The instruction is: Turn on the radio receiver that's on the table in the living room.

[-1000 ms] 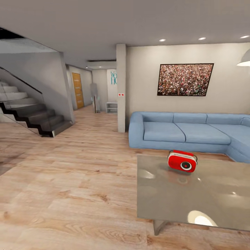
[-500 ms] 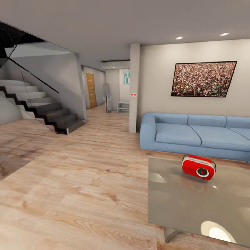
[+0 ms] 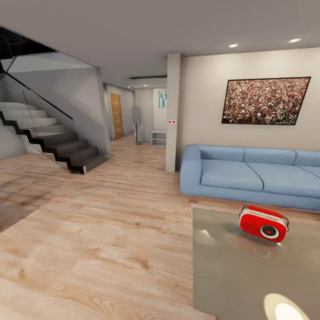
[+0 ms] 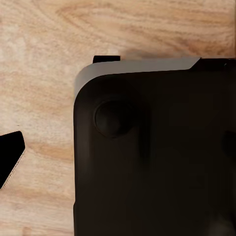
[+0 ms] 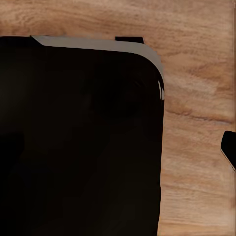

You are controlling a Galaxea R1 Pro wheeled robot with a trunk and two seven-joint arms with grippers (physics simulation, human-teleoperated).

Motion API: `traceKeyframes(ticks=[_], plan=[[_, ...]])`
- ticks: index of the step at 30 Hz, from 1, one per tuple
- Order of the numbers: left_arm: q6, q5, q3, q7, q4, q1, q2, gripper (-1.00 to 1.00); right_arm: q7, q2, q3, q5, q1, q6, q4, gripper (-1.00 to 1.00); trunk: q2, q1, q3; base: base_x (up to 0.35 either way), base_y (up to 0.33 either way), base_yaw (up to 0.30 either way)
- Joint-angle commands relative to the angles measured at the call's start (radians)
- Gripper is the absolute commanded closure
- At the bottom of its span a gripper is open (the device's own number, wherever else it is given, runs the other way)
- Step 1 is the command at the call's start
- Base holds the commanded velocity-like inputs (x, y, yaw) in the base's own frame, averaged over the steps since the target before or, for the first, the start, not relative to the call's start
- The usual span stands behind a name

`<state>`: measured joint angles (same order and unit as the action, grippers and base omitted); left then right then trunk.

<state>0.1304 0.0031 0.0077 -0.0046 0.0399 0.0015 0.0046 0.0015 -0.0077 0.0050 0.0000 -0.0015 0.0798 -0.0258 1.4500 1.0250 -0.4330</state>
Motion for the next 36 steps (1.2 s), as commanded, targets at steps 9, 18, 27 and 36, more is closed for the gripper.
traceKeyframes(ticks=[9,18,27,36], plan=[[0.000,0.000,0.001,0.001,0.000,0.000,0.000,-1.00,0.000,0.000,0.000,0.000,0.000,0.000,0.000,-1.00,0.000,0.000,0.000,0.169,0.000,0.000],[-0.001,-0.001,0.000,-0.002,0.000,0.000,0.000,-1.00,0.000,0.000,0.000,0.000,0.000,0.000,0.000,-1.00,0.000,0.000,0.000,0.146,0.153,0.000],[-0.002,0.000,0.000,-0.003,0.000,0.000,0.000,-1.00,0.000,0.000,0.000,0.000,0.000,0.000,0.000,-1.00,0.000,0.000,0.000,0.232,0.255,0.000],[-0.002,0.001,-0.001,-0.002,0.000,0.000,0.001,-1.00,0.000,0.000,0.000,0.000,0.000,0.000,0.000,-1.00,0.000,0.000,0.000,0.270,0.217,0.000]])
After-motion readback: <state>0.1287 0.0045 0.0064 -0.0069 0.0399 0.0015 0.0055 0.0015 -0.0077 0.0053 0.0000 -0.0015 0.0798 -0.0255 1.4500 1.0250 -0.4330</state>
